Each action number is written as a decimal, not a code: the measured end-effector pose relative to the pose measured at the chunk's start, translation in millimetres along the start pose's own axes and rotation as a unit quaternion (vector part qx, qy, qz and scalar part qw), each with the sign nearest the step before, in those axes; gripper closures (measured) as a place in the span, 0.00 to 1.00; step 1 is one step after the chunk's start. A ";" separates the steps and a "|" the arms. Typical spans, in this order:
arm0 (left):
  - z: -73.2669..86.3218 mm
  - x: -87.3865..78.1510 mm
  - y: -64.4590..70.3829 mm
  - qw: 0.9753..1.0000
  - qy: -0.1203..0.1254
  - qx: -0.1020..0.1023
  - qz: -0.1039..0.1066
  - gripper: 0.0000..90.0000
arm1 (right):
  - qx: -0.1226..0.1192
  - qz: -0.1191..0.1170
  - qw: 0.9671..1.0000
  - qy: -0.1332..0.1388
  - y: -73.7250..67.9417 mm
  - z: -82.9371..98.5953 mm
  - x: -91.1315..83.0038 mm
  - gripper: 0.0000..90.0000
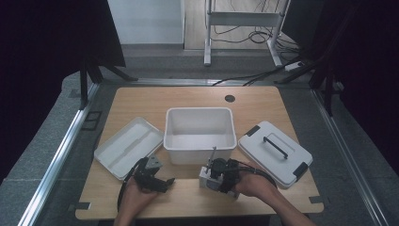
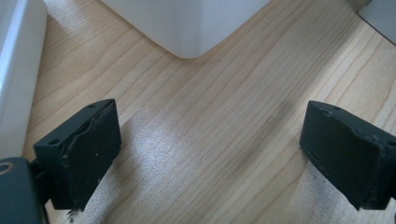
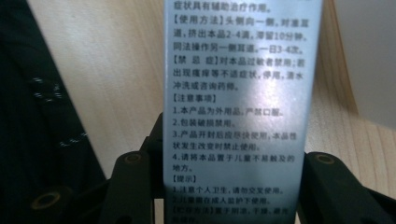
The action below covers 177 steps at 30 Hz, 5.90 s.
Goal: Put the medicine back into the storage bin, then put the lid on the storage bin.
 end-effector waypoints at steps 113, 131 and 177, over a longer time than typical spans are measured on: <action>-0.3 -2.5 0.2 1.000 0.010 -0.002 -0.003 0.16 | 0.115 0.048 0.969 0.212 114.5 -53.9 -93.7 0.14; 0.1 -1.9 1.9 1.000 0.007 -0.001 -0.001 0.13 | 0.124 0.056 0.953 0.272 81.0 8.2 -92.7 0.05; 1.0 -8.8 -3.4 1.000 -0.025 -0.004 0.006 0.00 | 0.190 0.096 0.926 0.313 71.7 57.1 39.0 0.00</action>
Point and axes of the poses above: each handheld gripper's, and its own axes: x roughly forward along the jaws, z roughly out of its underside, y roughly to its right, the point moved 10 cm from there along x, roughly forward along the jaws
